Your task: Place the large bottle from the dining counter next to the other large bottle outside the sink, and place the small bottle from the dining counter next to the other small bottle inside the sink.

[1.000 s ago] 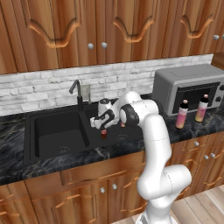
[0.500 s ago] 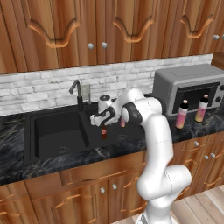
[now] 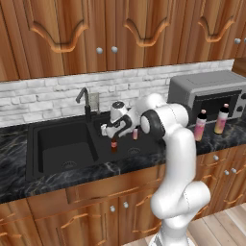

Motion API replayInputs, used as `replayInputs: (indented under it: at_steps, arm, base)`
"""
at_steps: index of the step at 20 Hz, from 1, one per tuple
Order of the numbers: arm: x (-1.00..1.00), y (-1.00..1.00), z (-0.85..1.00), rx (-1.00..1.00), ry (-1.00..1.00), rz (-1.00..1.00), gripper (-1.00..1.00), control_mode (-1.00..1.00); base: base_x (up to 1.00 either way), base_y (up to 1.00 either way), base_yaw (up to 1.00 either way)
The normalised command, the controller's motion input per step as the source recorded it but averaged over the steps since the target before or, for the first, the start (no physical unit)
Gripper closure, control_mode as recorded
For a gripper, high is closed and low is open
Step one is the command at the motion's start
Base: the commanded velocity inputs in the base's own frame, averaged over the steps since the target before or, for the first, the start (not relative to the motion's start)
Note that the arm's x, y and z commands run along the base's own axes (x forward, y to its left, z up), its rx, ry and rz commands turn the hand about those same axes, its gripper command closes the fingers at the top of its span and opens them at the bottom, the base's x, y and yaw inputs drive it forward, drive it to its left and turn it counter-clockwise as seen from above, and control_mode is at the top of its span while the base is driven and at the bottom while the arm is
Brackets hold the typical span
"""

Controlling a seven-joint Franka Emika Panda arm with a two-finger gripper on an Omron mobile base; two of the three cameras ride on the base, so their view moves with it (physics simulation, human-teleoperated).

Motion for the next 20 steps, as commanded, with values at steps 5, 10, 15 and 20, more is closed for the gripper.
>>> replayInputs:
  at_steps: [5,10,15,20]
  arm:
    - [-0.13,-0.05,0.69,0.00,-0.02,0.00,-1.00,-1.00]
    - [-0.55,-0.07,0.48,0.00,0.00,0.00,-1.00,-1.00]
    - [-0.68,-0.12,0.33,0.00,0.00,0.00,-1.00,-1.00]
    - [-0.69,-0.16,0.32,0.00,0.00,0.00,-1.00,-1.00]
  base:
    - [0.00,0.00,0.00]
    - [0.00,0.00,0.00]
    - [0.00,0.00,0.00]
    - [0.00,0.00,0.00]
